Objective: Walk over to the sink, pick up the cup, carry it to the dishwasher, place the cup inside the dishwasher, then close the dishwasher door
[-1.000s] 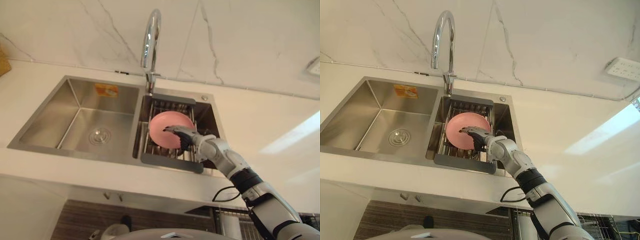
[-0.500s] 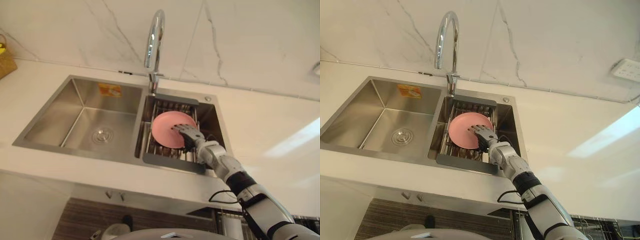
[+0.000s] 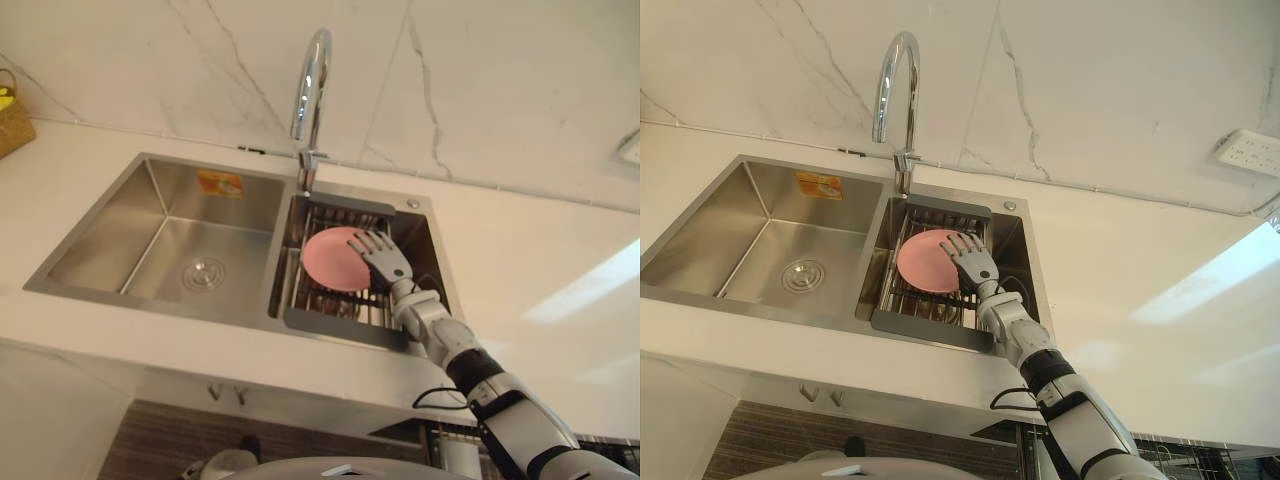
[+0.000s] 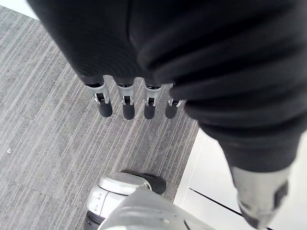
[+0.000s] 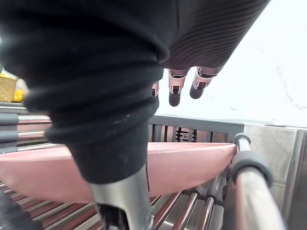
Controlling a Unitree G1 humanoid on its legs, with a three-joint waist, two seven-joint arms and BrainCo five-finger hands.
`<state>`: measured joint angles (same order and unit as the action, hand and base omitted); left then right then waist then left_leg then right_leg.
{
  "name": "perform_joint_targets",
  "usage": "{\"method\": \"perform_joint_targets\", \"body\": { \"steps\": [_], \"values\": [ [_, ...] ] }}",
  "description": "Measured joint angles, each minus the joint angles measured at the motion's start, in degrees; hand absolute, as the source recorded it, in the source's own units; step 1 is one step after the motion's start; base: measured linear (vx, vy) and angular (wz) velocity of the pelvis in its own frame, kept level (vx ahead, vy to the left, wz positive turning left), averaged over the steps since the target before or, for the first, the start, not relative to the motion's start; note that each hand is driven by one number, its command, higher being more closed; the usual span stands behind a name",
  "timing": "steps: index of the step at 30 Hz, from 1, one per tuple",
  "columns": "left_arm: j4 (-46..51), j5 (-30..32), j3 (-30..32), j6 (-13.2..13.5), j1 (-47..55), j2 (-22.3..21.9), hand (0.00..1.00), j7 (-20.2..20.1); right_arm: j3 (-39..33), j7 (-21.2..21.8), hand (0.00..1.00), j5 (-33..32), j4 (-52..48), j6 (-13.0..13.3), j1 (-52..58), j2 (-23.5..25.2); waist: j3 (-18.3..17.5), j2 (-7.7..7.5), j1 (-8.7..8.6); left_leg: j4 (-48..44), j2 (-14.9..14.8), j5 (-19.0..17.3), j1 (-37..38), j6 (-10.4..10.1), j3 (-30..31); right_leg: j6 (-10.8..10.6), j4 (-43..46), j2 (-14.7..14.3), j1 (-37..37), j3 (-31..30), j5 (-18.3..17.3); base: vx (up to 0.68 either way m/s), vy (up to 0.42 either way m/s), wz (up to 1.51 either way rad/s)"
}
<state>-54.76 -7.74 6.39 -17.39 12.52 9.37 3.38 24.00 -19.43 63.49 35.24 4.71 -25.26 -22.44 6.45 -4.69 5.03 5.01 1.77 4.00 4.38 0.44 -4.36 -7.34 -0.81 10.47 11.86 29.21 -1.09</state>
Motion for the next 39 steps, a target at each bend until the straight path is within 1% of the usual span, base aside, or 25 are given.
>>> {"method": "perform_joint_targets", "body": {
  "steps": [1, 5, 9, 14, 15, 18, 20, 22, 24, 27, 30, 32, 33, 36, 39],
  "values": [
    [0.0, 1.2, -0.3, 0.1, 0.0, 0.0, 0.00, 0.0, 0.0, -0.1, 0.00, 0.0, 0.2, 0.0, 0.0, 0.0, 0.0, 0.00, -0.01, 0.0, 0.1, 0.0, 0.0, 0.0, 0.1, 0.0, 0.1, 0.1, 0.0, 0.0, 0.0, 0.00, 0.000, 0.00],
    [-0.1, 2.3, -1.3, 0.6, 0.0, 0.2, 0.00, 0.0, -0.1, -0.1, 0.00, 0.0, 1.9, -0.5, -0.3, 0.0, -0.1, -0.11, 0.07, 0.0, 0.3, 0.0, 0.2, 0.1, 0.5, -0.1, 0.5, 0.2, 0.1, 0.3, -0.3, 0.00, 0.006, 0.04],
    [-0.1, 2.3, -2.2, 0.6, 0.0, 0.5, 0.00, 0.0, -0.1, -0.2, 0.00, -0.2, 2.8, -1.5, -0.4, -0.2, -0.1, -0.30, 0.03, 0.0, 0.6, -0.1, 0.0, 0.1, 1.1, -0.2, 0.6, 0.4, 0.4, 1.1, -0.4, 0.00, 0.009, 0.10],
    [-0.7, 2.4, -2.8, 0.6, 0.0, 0.8, 0.00, -0.1, 0.0, -0.7, 0.00, -1.1, 4.7, -1.5, -1.3, -0.1, 0.0, -0.68, 0.24, 0.0, 0.6, -0.3, -0.1, 0.4, 1.0, -0.2, 0.7, 0.4, 0.4, 1.3, -0.4, 0.00, 0.005, 0.03],
    [-0.9, 2.4, -2.8, 0.6, 0.0, 0.8, 0.00, -0.3, 0.1, -0.8, 1.00, -1.3, 5.1, -1.3, -1.5, -0.1, 0.0, -0.69, 0.26, 0.0, 0.6, -0.3, -0.1, 0.4, 1.0, -0.2, 0.7, 0.4, 0.4, 1.3, -0.4, 0.00, 0.000, 0.00],
    [-1.0, 2.6, -2.8, 0.6, 0.0, 0.8, 0.00, -0.5, 0.2, -0.8, 1.00, -2.2, 6.2, -0.9, -2.3, -0.1, 0.0, -0.69, 0.40, 0.0, 0.6, -0.3, -0.1, 0.4, 1.0, -0.1, 0.7, 0.4, 0.4, 1.3, -0.4, 0.00, 0.000, 0.00],
    [-1.0, 3.4, -2.8, 0.7, -0.1, 0.8, 0.00, -0.6, 0.1, -1.2, 1.00, -3.5, 6.6, -1.0, -2.4, -0.1, 0.0, -0.68, 1.04, 0.0, 0.6, -0.3, -0.1, 0.4, 1.1, -0.1, 0.8, 0.4, 0.3, 1.4, -0.5, 0.00, 0.000, 0.00],
    [-1.0, 3.4, -3.0, 0.7, 0.0, 0.8, 0.00, -0.6, 0.5, -1.2, 1.00, -3.5, 6.9, -0.8, -2.9, -0.1, 0.0, -0.69, 1.41, 0.0, 0.6, -0.1, -0.2, 0.1, 1.3, -0.1, 0.9, 0.4, 0.3, 1.6, -0.7, 0.03, -0.006, 0.05],
    [-1.0, 3.4, -3.1, 0.7, 0.0, 0.8, 0.00, -0.6, 1.2, -1.3, 1.00, -3.4, 7.3, -0.1, -3.3, 0.1, 0.0, -0.69, 1.64, 0.0, 0.7, 0.0, -0.2, 0.1, 1.4, -0.2, 1.1, 0.4, 0.3, 1.7, -0.9, 0.05, -0.010, 0.06],
    [-1.1, 3.5, -3.1, 0.8, 0.1, 0.8, 0.00, -0.6, 2.5, -3.4, 1.00, -3.5, 8.6, 1.1, -4.5, 0.2, 0.1, -0.72, 1.96, 0.0, 0.7, 0.0, -0.2, 0.1, 1.7, -0.2, 1.4, 0.5, 0.4, 1.9, -1.2, 0.04, -0.012, 0.04],
    [-1.0, 4.8, -3.1, 1.7, 0.0, 0.8, 0.00, -0.6, 2.5, -6.5, 1.00, -3.5, 10.7, 1.3, -4.7, 1.7, 0.2, -0.57, 2.31, 0.0, 0.8, 0.2, -0.1, 0.1, 2.7, -0.1, 1.6, 0.4, 0.6, 3.0, -1.5, 0.03, -0.018, 0.18],
    [-0.9, 5.7, -3.1, 2.1, -0.3, 0.4, 0.00, -1.0, 2.6, -7.1, 1.00, -3.5, 12.8, 1.2, -4.8, 2.8, 1.6, 0.21, 2.96, 0.0, 0.8, 0.3, 0.2, 0.1, 2.9, -0.1, 1.7, 0.4, 1.1, 3.0, -1.5, 0.01, -0.012, 0.09],
    [-0.9, 5.7, -3.2, 2.2, -0.1, 0.1, 0.00, -1.2, 2.7, -7.5, 1.00, -3.5, 12.9, 1.1, -5.7, 2.7, 1.9, 0.30, 2.96, 0.0, 0.8, 0.3, 0.3, 0.1, 2.8, -0.1, 1.7, 0.4, 1.1, 3.0, -1.5, 0.00, 0.000, 0.00],
    [-0.9, 5.7, -3.6, 2.3, 0.2, -0.4, 0.00, -1.2, 2.7, -8.7, 1.00, -3.5, 12.4, 1.0, -6.4, 2.8, 2.6, 1.39, 2.62, 0.0, 0.7, 0.3, 0.3, 0.1, 2.7, -0.1, 1.5, 0.4, 1.1, 3.0, -1.5, 0.00, -0.007, -0.02],
    [-0.9, 5.7, -4.3, 2.6, 0.1, -0.1, 0.00, -1.1, 2.7, -8.8, 1.00, -3.5, 12.4, 1.0, -6.5, 2.8, 2.6, 1.25, 2.71, 0.0, 0.6, 0.4, 0.3, 0.1, 2.7, -0.2, 1.6, 0.4, 1.1, 3.0, -1.5, 0.00, 0.000, 0.00]
  ]
}}
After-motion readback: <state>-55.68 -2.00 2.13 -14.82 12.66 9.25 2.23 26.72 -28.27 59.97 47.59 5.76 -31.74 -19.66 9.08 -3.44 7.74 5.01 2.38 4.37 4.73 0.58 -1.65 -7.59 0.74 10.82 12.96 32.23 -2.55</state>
